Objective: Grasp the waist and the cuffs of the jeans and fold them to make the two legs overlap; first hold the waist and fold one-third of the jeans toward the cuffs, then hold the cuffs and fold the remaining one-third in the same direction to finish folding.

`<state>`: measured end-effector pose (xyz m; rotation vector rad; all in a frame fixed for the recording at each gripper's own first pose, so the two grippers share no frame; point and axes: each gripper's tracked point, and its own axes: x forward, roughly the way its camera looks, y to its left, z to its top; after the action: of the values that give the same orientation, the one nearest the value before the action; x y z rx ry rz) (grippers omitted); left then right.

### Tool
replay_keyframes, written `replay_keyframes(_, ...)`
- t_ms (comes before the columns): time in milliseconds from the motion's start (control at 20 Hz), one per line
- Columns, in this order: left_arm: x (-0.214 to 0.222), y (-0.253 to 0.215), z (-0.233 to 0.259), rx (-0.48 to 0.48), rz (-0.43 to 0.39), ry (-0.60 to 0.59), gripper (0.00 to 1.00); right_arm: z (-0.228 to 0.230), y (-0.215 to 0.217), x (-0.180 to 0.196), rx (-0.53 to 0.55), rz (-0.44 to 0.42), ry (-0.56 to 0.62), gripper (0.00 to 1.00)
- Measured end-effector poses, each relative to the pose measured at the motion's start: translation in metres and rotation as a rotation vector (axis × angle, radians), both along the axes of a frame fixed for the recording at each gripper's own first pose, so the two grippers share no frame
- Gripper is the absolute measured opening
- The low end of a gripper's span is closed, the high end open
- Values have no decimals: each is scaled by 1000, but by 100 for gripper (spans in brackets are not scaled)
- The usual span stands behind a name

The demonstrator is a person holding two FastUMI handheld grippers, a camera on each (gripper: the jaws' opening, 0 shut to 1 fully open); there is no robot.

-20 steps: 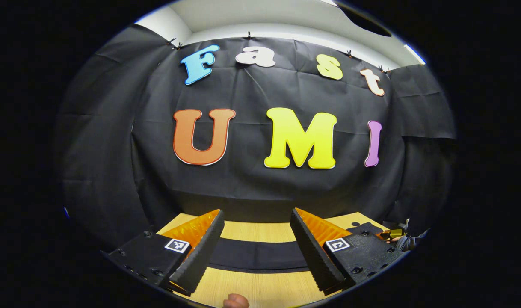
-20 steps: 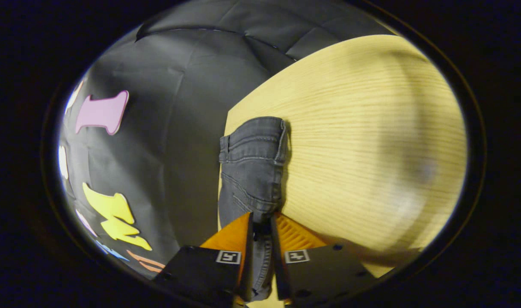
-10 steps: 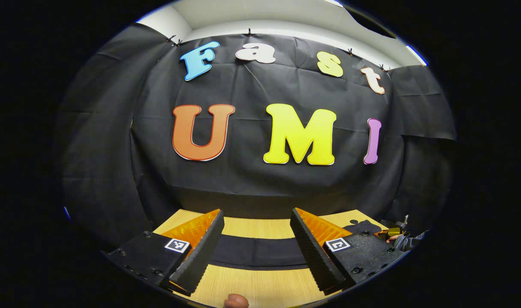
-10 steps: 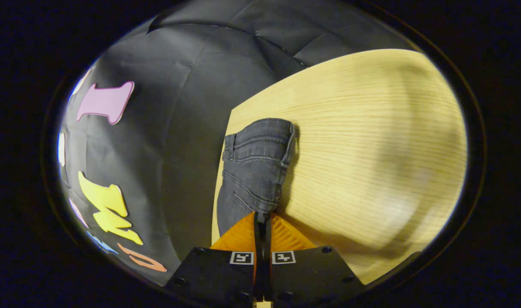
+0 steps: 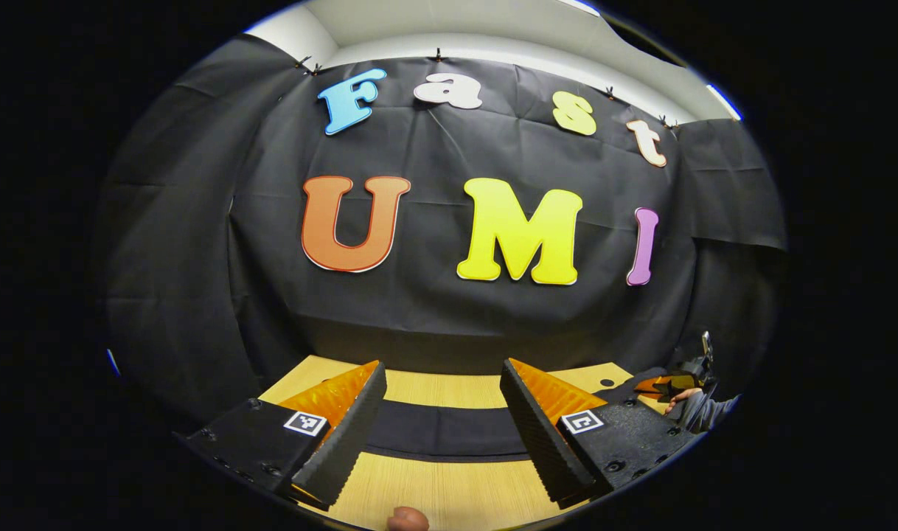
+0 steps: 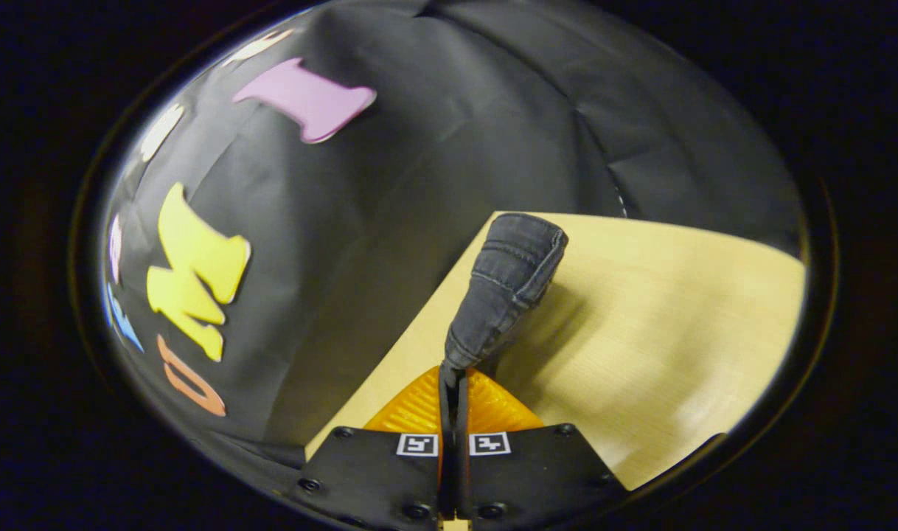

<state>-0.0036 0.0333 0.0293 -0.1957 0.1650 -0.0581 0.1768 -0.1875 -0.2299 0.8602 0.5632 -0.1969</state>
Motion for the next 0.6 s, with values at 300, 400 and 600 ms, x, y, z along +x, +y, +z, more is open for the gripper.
replay_keyframes(300, -13, 13, 3, -17, 18, -11, 99, 63, 70, 7, -288, 168, -94, 0)
replay_keyframes(400, -16, 22, 2, -29, 38, -8, 99, 78, 97, 11, -370, 224, -130, 1)
replay_keyframes(600, -28, 43, -1, -29, 91, -4, 98, 94, 165, 5, -494, 328, -187, 0)
